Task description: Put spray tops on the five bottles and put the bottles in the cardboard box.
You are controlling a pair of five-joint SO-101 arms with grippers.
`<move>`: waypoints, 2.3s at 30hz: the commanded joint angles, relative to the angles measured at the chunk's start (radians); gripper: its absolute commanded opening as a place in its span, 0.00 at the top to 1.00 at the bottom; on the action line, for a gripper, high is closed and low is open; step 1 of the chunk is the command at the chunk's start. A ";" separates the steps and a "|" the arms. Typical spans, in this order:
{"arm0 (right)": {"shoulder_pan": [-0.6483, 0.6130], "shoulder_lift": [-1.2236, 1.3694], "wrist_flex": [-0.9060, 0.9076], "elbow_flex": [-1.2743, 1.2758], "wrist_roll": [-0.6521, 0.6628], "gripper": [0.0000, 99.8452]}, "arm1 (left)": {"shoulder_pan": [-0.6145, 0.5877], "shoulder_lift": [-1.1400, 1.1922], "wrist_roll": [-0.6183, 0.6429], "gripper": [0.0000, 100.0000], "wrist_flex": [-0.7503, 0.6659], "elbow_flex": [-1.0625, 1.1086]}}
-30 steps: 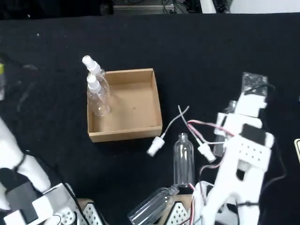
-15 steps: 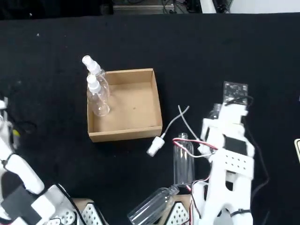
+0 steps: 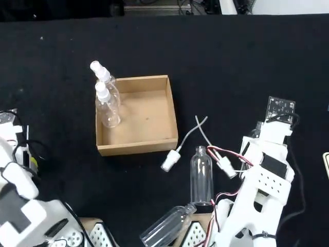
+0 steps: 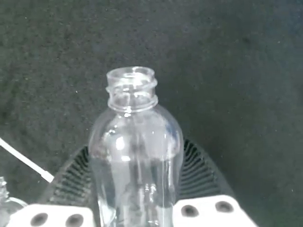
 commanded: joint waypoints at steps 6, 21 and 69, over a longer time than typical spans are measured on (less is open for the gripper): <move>-0.008 -0.047 0.052 -0.035 0.003 0.96 | -0.033 0.166 -0.120 0.76 0.232 -0.335; -0.184 -0.047 0.081 0.039 -0.120 0.96 | -0.213 0.167 -0.483 0.79 0.106 -0.257; -0.180 -0.047 0.081 0.062 -0.110 0.96 | 0.031 0.123 1.185 0.79 0.112 -0.367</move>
